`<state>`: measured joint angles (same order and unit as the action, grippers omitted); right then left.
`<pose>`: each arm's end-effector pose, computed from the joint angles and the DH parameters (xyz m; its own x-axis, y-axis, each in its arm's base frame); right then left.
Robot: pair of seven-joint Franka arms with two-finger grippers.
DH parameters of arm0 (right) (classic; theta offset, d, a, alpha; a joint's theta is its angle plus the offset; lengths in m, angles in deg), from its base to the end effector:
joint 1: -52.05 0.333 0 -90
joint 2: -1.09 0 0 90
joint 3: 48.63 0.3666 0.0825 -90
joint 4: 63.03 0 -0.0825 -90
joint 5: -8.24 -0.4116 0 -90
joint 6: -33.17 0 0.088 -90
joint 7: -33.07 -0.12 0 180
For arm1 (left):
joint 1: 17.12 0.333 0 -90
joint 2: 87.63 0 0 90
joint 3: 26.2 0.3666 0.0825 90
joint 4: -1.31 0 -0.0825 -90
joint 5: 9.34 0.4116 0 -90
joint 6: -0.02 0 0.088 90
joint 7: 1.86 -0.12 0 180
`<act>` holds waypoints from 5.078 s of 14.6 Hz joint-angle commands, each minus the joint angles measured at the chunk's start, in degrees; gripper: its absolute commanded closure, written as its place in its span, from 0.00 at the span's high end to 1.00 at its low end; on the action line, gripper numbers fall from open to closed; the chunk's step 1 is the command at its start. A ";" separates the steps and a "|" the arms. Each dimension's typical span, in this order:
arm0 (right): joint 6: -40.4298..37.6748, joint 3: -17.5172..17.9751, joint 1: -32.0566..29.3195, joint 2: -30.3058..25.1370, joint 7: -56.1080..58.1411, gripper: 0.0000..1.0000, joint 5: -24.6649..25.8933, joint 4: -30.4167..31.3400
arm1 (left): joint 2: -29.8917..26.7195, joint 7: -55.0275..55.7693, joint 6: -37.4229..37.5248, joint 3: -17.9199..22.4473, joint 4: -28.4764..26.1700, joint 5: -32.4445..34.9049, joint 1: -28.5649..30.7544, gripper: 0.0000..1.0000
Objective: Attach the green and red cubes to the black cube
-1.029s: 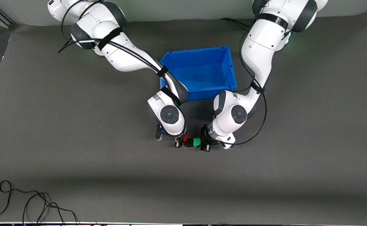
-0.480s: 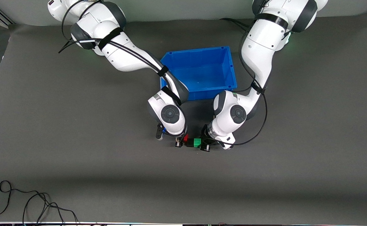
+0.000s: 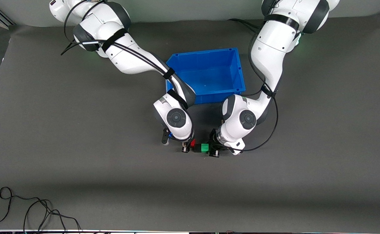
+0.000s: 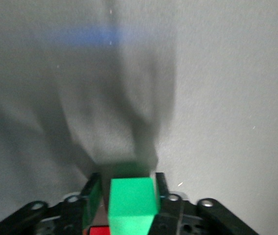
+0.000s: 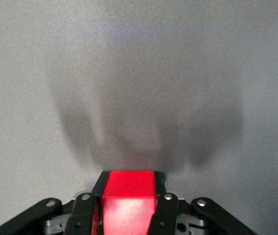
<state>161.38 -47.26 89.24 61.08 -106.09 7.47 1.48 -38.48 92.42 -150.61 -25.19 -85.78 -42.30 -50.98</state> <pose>0.6608 0.5190 0.1659 -0.2030 -0.9767 -0.0697 -0.9786 0.2047 -0.0182 0.6663 -0.4219 0.1740 0.0595 0.9248 -0.3759 0.9914 -0.0109 0.1302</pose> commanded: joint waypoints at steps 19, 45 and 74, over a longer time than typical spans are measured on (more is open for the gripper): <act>-10.49 5.93 -1.93 -12.15 26.09 1.00 0.16 -4.40 | -25.76 -62.32 51.74 14.81 -0.72 20.12 21.10 1.00; -40.68 -0.05 -29.89 -52.17 129.39 1.00 3.50 20.13 | -46.77 -95.59 59.50 -0.66 -1.67 31.37 32.98 1.00; -32.94 0.74 -33.58 -59.02 133.27 1.00 2.62 31.02 | -49.68 -95.77 62.57 -0.84 -5.02 34.45 31.57 1.00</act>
<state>127.55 -46.46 55.59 2.94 26.63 9.98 31.54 -86.89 -2.58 -89.05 -26.11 -90.28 -9.10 -18.86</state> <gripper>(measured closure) 0.000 0.000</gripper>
